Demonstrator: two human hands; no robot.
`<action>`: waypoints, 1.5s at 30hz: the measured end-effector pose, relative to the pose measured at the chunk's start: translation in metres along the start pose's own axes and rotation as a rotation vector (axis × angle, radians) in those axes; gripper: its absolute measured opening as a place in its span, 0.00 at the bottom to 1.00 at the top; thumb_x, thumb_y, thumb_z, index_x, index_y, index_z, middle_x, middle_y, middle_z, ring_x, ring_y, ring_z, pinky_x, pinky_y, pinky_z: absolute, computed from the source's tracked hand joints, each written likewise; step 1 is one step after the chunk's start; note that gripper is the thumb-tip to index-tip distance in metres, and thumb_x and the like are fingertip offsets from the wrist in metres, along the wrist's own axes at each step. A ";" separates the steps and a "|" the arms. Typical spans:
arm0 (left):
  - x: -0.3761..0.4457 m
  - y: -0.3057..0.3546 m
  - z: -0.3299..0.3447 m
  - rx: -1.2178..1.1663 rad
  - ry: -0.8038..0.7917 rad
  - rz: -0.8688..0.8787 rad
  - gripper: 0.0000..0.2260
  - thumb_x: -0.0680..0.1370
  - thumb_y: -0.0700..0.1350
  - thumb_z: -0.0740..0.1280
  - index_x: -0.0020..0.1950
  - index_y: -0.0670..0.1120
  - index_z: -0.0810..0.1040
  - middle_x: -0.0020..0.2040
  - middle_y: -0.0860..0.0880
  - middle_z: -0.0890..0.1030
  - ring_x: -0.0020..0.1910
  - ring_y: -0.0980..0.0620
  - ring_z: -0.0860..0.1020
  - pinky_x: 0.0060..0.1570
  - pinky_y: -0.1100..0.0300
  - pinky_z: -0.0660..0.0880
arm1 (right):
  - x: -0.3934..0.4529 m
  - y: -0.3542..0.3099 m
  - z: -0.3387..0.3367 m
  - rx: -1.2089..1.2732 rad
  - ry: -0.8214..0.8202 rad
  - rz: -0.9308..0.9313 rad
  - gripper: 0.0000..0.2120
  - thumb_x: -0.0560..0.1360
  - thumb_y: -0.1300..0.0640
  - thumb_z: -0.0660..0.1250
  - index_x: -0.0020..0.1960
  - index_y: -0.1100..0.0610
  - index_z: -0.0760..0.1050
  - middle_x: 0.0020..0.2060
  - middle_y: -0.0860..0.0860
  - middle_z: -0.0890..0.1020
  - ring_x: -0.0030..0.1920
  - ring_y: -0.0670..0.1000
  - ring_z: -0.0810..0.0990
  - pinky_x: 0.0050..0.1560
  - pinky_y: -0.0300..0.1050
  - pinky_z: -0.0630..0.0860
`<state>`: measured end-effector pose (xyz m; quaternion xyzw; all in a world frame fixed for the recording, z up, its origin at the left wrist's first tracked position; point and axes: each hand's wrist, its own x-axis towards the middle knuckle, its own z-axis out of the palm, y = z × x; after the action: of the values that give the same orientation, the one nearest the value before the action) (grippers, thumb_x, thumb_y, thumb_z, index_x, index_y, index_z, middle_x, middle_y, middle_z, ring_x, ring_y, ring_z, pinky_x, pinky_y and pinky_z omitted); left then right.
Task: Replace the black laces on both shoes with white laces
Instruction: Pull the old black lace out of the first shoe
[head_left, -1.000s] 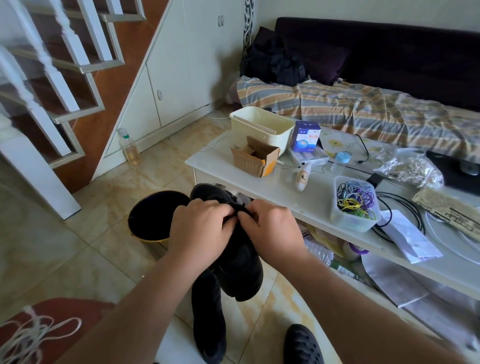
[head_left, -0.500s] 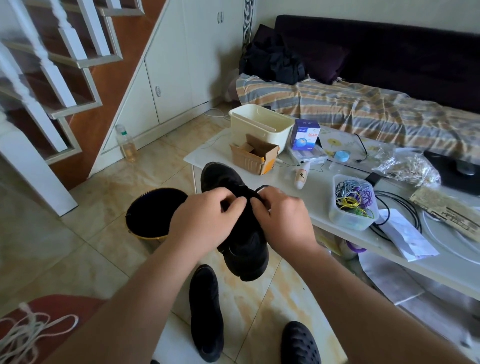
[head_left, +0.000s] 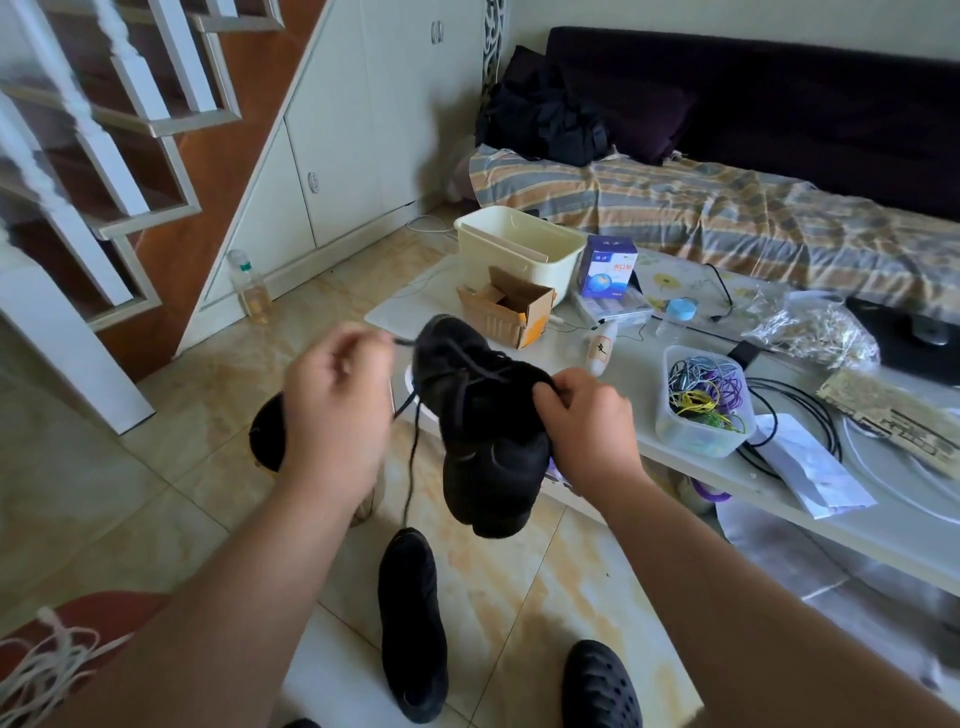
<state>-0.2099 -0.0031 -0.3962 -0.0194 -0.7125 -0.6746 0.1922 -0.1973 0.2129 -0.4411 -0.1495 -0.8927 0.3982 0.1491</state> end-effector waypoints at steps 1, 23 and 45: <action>0.006 0.003 -0.006 -0.097 0.111 -0.032 0.13 0.78 0.44 0.63 0.33 0.52 0.74 0.30 0.54 0.73 0.32 0.53 0.69 0.35 0.61 0.68 | 0.004 0.004 -0.003 0.031 0.011 0.065 0.11 0.80 0.50 0.65 0.42 0.55 0.77 0.31 0.51 0.79 0.32 0.51 0.75 0.33 0.44 0.71; -0.003 -0.035 -0.002 0.711 -0.159 0.097 0.08 0.78 0.53 0.74 0.46 0.50 0.83 0.35 0.56 0.81 0.37 0.59 0.79 0.35 0.67 0.69 | -0.029 -0.015 0.011 -0.023 -0.175 -0.059 0.08 0.78 0.46 0.67 0.48 0.49 0.73 0.42 0.46 0.80 0.42 0.47 0.79 0.41 0.47 0.78; -0.003 -0.040 -0.014 0.574 -0.181 -0.028 0.03 0.76 0.51 0.75 0.47 0.56 0.83 0.35 0.59 0.84 0.35 0.61 0.82 0.42 0.57 0.80 | -0.002 -0.008 -0.011 0.141 -0.241 0.169 0.12 0.78 0.62 0.64 0.53 0.48 0.81 0.52 0.48 0.82 0.41 0.48 0.80 0.33 0.38 0.74</action>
<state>-0.2153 -0.0198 -0.4348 -0.0145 -0.8885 -0.4438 0.1159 -0.1926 0.2146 -0.4285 -0.1644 -0.8581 0.4862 0.0167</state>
